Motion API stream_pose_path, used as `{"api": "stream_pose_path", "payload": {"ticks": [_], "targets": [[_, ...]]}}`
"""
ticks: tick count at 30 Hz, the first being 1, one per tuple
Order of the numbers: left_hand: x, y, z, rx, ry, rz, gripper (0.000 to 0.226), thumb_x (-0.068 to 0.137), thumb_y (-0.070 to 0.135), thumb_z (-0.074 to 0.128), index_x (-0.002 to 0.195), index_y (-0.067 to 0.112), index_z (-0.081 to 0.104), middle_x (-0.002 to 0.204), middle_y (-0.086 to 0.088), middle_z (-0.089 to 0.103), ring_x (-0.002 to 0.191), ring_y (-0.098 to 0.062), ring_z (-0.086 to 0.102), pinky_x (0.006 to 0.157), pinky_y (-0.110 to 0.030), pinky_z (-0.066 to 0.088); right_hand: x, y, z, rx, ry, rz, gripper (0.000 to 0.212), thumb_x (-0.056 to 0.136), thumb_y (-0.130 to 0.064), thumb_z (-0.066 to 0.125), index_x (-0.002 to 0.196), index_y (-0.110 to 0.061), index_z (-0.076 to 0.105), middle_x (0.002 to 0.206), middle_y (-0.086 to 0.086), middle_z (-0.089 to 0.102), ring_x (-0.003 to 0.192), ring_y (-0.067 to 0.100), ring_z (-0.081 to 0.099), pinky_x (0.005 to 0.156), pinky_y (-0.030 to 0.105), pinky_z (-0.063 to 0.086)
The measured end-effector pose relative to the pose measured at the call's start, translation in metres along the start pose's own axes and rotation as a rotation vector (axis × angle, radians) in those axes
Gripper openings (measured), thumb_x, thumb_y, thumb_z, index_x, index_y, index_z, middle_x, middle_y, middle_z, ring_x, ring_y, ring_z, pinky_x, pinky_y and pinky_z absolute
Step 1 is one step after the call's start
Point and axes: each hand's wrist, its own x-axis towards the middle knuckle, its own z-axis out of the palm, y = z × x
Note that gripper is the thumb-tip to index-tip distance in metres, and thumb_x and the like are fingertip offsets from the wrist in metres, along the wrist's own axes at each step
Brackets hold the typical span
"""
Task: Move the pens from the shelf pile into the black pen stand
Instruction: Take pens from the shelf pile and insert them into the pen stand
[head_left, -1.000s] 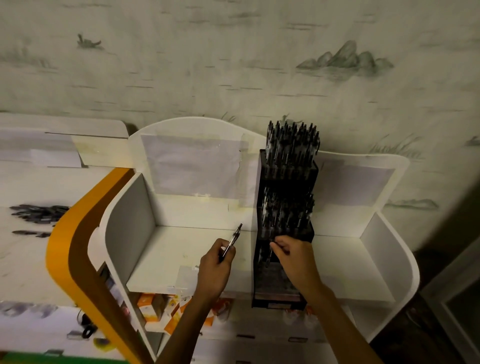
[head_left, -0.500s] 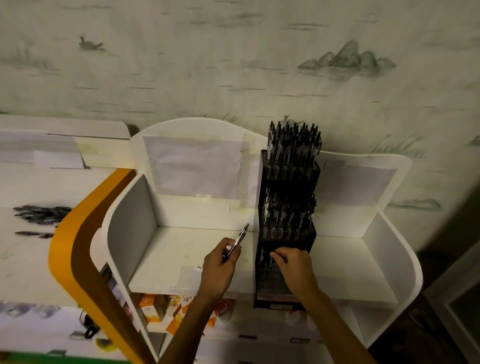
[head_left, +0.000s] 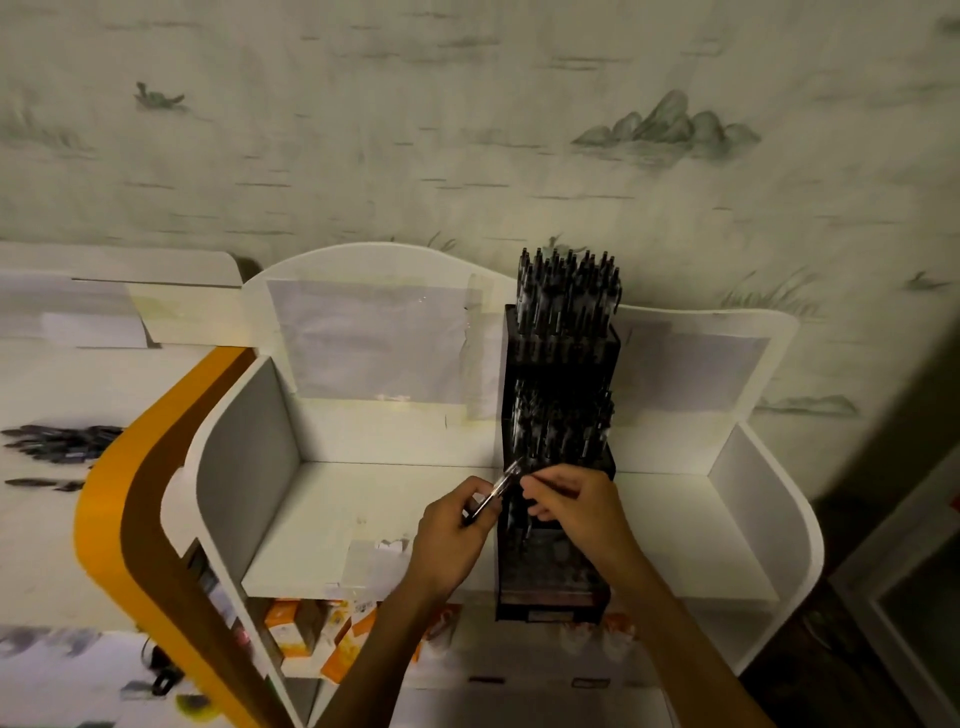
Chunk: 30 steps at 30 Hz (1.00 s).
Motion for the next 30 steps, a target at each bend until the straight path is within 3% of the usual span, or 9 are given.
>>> {"api": "stream_pose_path", "payload": {"ticks": [4,9,14,18,24,30], "targets": [[0.003,0.004,0.004,0.129,-0.018,0.022,0.006,0.097,0.035,0.061,0.091,0.036,0.063,0.067,0.014,0.058,0.063,-0.006,0.053,0.057,-0.025,0.039,-0.001,-0.004,-0.002,0.069,-0.01,0.038,0.013,0.089,-0.022,0.07,0.097,-0.015,0.076,0.086,-0.002,0.075,0.076,0.015,0.072,0.072,0.03,0.06],[0.002,0.011,0.006,0.268,-0.038,0.042,0.007,0.097,0.037,0.059,0.103,0.038,0.062,0.082,0.018,0.061,0.075,-0.005,0.059,0.059,-0.018,0.041,-0.002,-0.004,-0.005,0.215,0.045,0.071,0.012,0.089,-0.016,0.069,0.099,-0.011,0.075,0.089,0.003,0.076,0.081,0.02,0.074,0.074,0.03,0.06],[0.004,0.012,-0.002,0.319,-0.025,0.03,0.008,0.093,0.044,0.061,0.099,0.04,0.063,0.092,0.02,0.064,0.078,0.0,0.061,0.07,-0.025,0.054,0.0,-0.007,-0.016,0.321,0.141,0.064,0.013,0.088,-0.011,0.069,0.099,-0.004,0.072,0.09,0.008,0.076,0.081,0.022,0.074,0.073,0.032,0.061],[0.005,0.008,-0.014,0.442,0.012,0.104,0.015,0.094,0.044,0.057,0.108,0.04,0.061,0.106,0.018,0.062,0.089,-0.002,0.058,0.076,-0.025,0.052,0.003,-0.003,-0.027,0.167,0.219,-0.022,0.008,0.087,-0.01,0.071,0.094,-0.011,0.073,0.085,0.004,0.076,0.077,0.017,0.074,0.073,0.031,0.061],[0.008,0.006,-0.02,0.599,0.027,0.123,0.043,0.091,0.053,0.042,0.128,0.036,0.057,0.129,0.008,0.06,0.113,-0.015,0.058,0.094,-0.035,0.05,0.002,0.009,-0.029,-0.209,0.251,-0.222,0.011,0.085,-0.016,0.074,0.096,-0.016,0.075,0.083,-0.01,0.073,0.077,0.002,0.069,0.076,0.017,0.056],[0.007,0.005,-0.015,0.624,0.01,0.106,0.041,0.093,0.052,0.044,0.13,0.038,0.055,0.133,0.008,0.058,0.116,-0.015,0.057,0.098,-0.036,0.049,0.002,0.023,-0.023,-0.348,0.253,-0.297,0.008,0.083,-0.014,0.076,0.091,-0.013,0.077,0.077,-0.011,0.07,0.08,-0.002,0.065,0.072,0.003,0.048]]}}
